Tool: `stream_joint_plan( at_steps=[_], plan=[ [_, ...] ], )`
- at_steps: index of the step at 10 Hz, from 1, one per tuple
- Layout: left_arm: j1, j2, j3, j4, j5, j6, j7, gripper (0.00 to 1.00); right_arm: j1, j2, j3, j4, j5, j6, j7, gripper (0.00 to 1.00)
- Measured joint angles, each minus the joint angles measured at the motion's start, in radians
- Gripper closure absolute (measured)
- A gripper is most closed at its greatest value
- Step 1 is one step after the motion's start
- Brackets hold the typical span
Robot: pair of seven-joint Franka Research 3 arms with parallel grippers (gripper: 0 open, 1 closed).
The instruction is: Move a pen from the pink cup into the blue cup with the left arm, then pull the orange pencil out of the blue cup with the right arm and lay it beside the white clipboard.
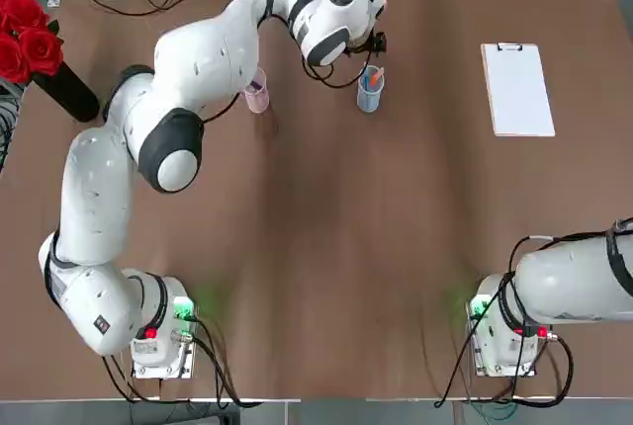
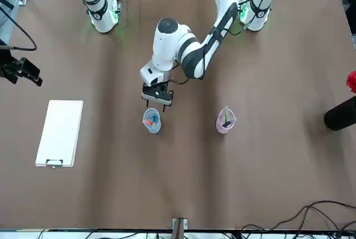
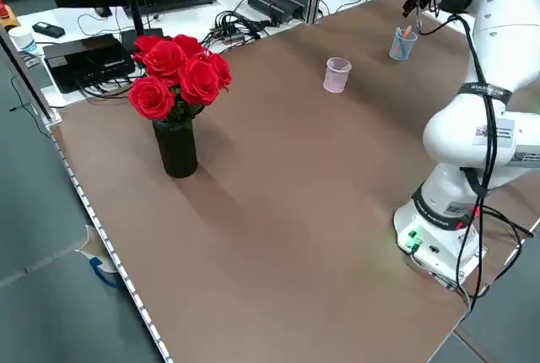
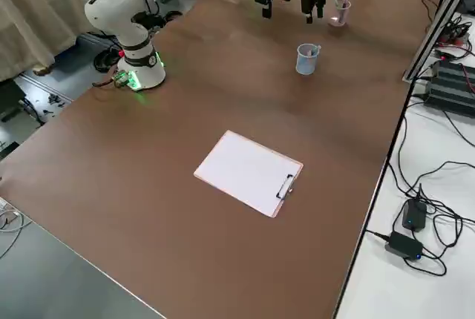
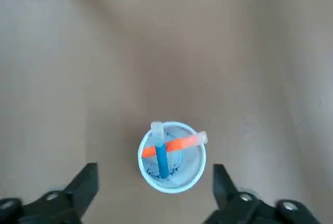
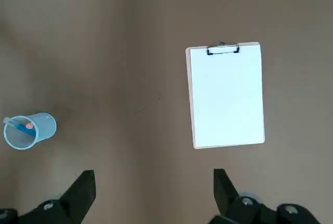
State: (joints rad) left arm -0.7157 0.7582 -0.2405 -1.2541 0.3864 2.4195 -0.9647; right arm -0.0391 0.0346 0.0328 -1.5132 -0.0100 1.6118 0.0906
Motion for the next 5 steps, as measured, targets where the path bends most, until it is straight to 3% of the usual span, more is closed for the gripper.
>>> stream_joint_plan(
  at_steps=[2, 5],
  plan=[
    [0.024, -0.029, 0.003, 0.012, 0.0, -0.051, 0.002, 0.0, 0.0, 0.0, 0.0, 0.0, 0.0, 0.0, 0.0, 0.0],
    [0.119, -0.141, 0.008, 0.018, 0.0, -0.293, 0.082, 0.0, 0.001, 0.007, 0.004, -0.001, 0.001, -0.011, 0.0, 0.0]
  ],
)
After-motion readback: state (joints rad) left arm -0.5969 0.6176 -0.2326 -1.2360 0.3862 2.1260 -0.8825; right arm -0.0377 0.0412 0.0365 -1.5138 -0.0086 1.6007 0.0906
